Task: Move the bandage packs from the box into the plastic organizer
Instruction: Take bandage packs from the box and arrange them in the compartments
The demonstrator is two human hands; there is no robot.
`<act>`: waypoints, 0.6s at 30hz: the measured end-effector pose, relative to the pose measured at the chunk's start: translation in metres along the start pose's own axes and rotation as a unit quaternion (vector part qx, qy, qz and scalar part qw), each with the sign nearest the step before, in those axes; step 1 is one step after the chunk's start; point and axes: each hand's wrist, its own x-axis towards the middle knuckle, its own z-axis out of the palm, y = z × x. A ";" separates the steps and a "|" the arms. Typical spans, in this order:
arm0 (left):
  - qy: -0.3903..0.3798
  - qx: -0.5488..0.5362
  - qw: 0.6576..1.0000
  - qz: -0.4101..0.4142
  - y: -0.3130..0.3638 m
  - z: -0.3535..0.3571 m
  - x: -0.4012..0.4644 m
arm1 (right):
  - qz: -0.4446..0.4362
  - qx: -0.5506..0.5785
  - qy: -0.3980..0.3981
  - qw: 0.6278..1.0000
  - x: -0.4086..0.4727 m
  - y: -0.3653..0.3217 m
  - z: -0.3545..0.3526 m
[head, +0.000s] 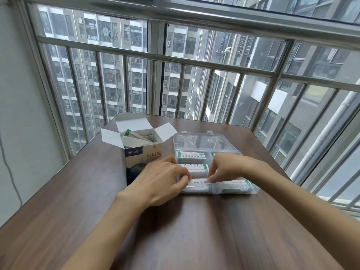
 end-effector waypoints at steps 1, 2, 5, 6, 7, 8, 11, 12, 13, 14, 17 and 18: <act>0.006 0.000 1.000 0.005 0.000 0.000 0.000 | 0.003 -0.003 0.006 1.000 -0.001 0.001 0.000; 0.013 0.001 1.000 0.006 0.001 0.000 0.000 | 0.005 -0.006 0.015 1.000 -0.002 0.002 -0.002; 0.065 0.017 0.998 0.017 0.004 -0.005 0.001 | 0.000 0.011 0.044 0.999 -0.011 0.002 -0.015; 0.101 0.033 0.994 0.024 0.004 -0.009 0.001 | -0.012 0.022 0.060 0.998 -0.015 0.000 -0.022; 0.142 0.045 0.989 0.022 0.004 -0.015 0.000 | -0.028 0.038 0.085 0.995 -0.020 -0.004 -0.029; 0.196 0.053 0.979 0.015 0.002 -0.022 -0.001 | -0.051 0.056 0.119 0.990 -0.024 -0.010 -0.034; 0.390 0.054 0.919 -0.031 -0.016 -0.040 -0.012 | -0.152 0.130 0.246 0.948 -0.027 -0.037 -0.037; 0.438 0.041 0.896 -0.059 -0.024 -0.044 -0.016 | -0.187 0.146 0.281 0.930 -0.025 -0.048 -0.034; 0.474 0.013 0.875 -0.098 -0.030 -0.046 -0.021 | -0.217 0.150 0.308 0.914 -0.022 -0.059 -0.031; 0.497 -0.030 0.854 -0.149 -0.035 -0.047 -0.025 | -0.240 0.145 0.327 0.902 -0.017 -0.070 -0.027; 0.501 -0.195 0.789 -0.297 -0.046 -0.039 -0.030 | -0.253 0.133 0.331 0.899 0.004 -0.096 -0.018; 0.489 -0.239 0.774 -0.322 -0.048 -0.036 -0.030 | -0.241 0.130 0.335 0.901 0.008 -0.101 -0.018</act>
